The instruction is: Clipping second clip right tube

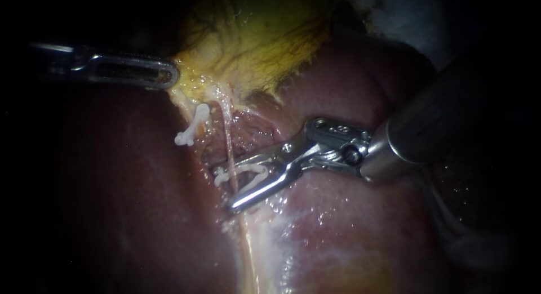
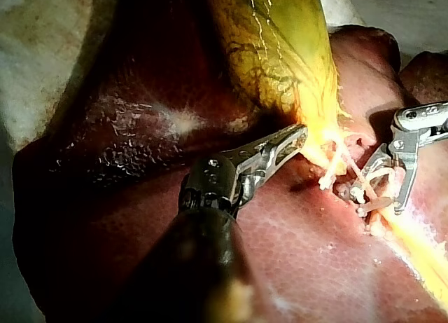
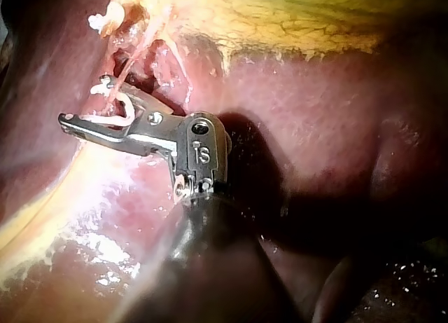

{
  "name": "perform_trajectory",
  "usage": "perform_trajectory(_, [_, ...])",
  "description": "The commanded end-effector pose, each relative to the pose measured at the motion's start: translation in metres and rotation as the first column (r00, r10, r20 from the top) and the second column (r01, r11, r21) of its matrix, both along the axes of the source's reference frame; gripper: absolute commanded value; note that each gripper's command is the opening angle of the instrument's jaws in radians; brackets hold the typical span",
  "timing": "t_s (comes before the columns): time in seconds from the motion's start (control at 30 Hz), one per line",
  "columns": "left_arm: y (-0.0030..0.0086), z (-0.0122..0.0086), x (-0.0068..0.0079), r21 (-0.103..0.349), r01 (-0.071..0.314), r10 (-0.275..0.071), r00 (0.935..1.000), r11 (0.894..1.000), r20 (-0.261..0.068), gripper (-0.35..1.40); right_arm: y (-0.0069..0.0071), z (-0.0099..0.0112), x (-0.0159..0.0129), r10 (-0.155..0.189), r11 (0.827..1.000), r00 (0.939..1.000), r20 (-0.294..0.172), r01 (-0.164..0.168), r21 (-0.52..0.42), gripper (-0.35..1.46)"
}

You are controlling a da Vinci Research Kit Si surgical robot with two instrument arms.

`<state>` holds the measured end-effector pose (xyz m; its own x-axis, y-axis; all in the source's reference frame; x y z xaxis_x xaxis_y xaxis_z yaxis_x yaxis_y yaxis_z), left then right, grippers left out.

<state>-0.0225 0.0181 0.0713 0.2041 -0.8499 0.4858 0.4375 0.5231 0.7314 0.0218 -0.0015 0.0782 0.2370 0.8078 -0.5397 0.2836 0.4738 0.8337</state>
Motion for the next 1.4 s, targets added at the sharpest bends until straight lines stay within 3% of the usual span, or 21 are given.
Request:
perform_trajectory(0.03, [0.0000, 0.0000, 0.0000, 0.000, 0.000, 0.000, 1.0000, 1.000, 0.000, -0.35, -0.0001, 0.0002, -0.0001, 0.001, 1.000, 1.0000, -0.002, -0.001, -0.001, 0.52])
perform_trajectory(0.3, [0.0000, 0.0000, 0.0000, 0.000, 0.000, 0.000, 1.0000, 1.000, 0.000, -0.35, -0.0011, 0.0010, 0.0002, -0.015, 1.000, 0.9999, 0.001, 0.015, 0.014, 0.51])
perform_trajectory(0.47, [0.0000, 0.0000, 0.0000, 0.000, 0.000, 0.000, 1.0000, 1.000, 0.000, -0.35, -0.0013, 0.0006, 0.0003, 0.001, 0.999, 0.9987, -0.050, 0.001, 0.049, 0.50])
perform_trajectory(0.7, [0.0000, 0.0000, 0.0000, 0.000, 0.000, 0.000, 1.0000, 1.000, 0.000, -0.35, -0.0021, -0.0004, 0.0006, -0.003, 0.996, 0.9945, -0.104, 0.012, 0.087, 0.45])
perform_trajectory(1.0, [0.0000, 0.0000, 0.0000, 0.000, 0.000, 0.000, 1.0000, 1.000, 0.000, -0.35, -0.0020, -0.0015, 0.0011, 0.037, 0.992, 0.9965, -0.074, -0.028, 0.123, 0.38])
perform_trajectory(1.4, [0.0000, 0.0000, 0.0000, 0.000, 0.000, 0.000, 1.0000, 1.000, 0.000, -0.35, -0.0016, -0.0013, 0.0010, 0.037, 0.986, 0.9983, -0.044, -0.030, 0.163, 0.18])
